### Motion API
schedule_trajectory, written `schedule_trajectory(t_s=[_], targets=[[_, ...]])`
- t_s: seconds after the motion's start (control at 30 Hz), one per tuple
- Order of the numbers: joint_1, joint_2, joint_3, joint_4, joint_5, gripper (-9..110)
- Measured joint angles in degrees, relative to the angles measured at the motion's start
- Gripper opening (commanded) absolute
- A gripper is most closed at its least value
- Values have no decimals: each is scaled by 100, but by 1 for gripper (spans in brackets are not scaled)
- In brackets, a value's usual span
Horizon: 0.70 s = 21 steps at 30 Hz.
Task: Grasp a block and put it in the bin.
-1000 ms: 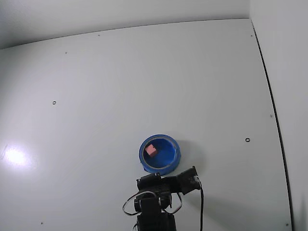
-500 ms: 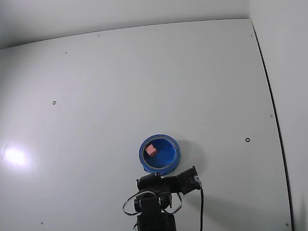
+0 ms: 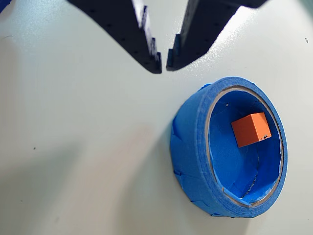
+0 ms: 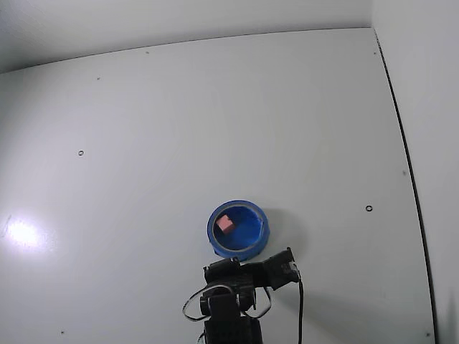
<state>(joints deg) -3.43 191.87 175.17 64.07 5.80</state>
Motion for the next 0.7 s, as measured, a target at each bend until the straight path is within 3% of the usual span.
schedule_trajectory(t_s=[0.7], targets=[[0,0,0,0,0,0]])
